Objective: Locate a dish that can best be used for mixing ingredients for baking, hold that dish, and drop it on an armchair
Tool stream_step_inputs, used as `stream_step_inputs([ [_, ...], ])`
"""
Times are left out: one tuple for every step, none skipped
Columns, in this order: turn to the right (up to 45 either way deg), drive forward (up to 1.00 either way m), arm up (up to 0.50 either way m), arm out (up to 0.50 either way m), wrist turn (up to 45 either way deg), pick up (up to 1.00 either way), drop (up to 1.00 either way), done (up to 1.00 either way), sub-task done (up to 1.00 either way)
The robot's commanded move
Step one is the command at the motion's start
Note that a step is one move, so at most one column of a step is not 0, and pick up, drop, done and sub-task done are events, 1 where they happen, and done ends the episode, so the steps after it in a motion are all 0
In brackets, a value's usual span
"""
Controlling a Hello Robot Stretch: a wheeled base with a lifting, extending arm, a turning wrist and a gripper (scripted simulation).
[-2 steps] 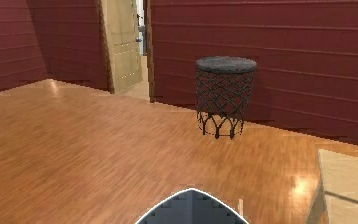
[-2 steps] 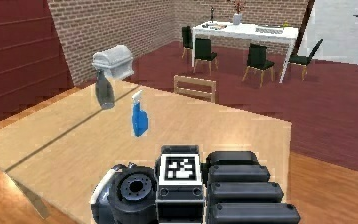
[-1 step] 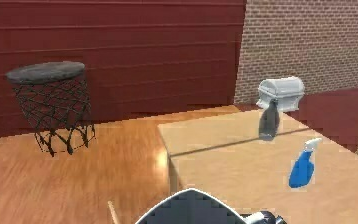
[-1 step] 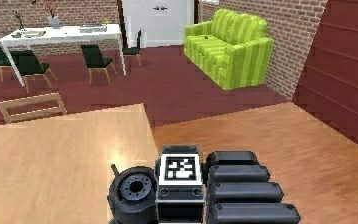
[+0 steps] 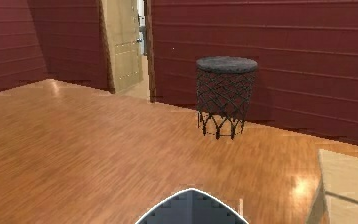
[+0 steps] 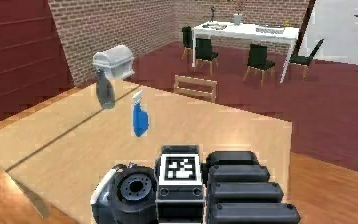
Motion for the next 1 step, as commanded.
stream_step_inputs([
  [45.0, 0.00, 0.00, 0.00, 0.0, 0.00, 0.00, 0.00, 0.00],
])
